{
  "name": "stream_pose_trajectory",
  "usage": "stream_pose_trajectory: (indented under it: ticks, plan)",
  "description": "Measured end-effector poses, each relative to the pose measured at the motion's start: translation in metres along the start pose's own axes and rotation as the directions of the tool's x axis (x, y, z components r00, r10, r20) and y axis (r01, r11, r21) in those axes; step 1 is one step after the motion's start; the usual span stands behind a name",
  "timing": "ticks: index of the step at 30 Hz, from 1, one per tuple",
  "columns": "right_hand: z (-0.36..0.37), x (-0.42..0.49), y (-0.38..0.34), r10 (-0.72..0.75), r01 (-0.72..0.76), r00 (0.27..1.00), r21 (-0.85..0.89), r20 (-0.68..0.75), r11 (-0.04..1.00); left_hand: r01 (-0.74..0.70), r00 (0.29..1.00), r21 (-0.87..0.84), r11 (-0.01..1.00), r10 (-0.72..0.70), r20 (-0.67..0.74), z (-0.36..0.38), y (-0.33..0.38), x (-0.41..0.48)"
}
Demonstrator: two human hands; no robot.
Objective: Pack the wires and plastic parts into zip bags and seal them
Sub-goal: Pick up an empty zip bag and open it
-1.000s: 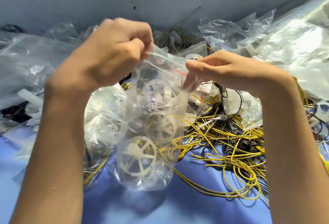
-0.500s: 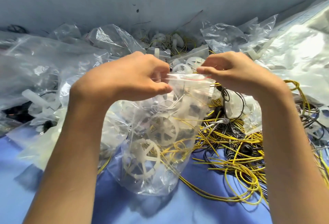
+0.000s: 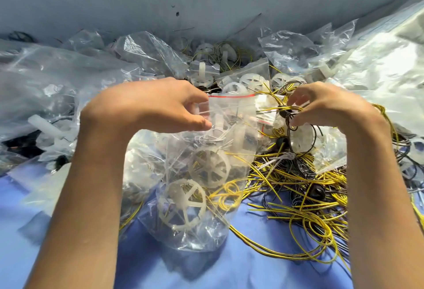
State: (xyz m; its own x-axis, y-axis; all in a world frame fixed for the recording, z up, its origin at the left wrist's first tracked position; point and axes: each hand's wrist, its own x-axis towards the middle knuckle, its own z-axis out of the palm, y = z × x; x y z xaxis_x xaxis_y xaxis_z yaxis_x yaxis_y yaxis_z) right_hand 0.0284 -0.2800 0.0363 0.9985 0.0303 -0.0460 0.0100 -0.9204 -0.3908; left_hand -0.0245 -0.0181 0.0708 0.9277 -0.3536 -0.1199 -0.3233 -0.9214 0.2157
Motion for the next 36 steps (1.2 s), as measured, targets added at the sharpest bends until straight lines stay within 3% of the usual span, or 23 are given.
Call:
stream_pose_trajectory:
  ticks: [11, 15, 18, 30, 36]
  plan:
    - [-0.021, -0.013, -0.005, -0.172, 0.219, 0.96, 0.21, -0.222, 0.953, -0.005, 1.0, -0.011, 1.0, 0.005, 0.012, 0.0, 0.001, 0.001]
    - [-0.024, -0.022, -0.012, -0.258, 0.324, 0.945, 0.464, -0.201, 0.824, -0.007, 1.0, -0.01, 1.0, 0.007, 0.009, 0.0, 0.002, -0.001]
    - [-0.023, -0.025, -0.018, -0.315, 0.37, 0.928, 0.562, -0.197, 0.739, -0.014, 1.0, -0.019, 1.0, 0.014, 0.006, -0.001, 0.004, -0.002]
    - [-0.018, -0.026, -0.027, -0.421, 0.444, 0.891, 0.522, -0.17, 0.728, -0.064, 0.992, -0.135, 0.989, 0.048, -0.117, 0.002, 0.018, 0.001]
    - [-0.018, -0.033, -0.032, -0.567, 0.559, 0.808, 0.517, -0.163, 0.648, -0.122, 0.956, -0.215, 0.969, 0.056, -0.288, 0.01, 0.024, 0.012]
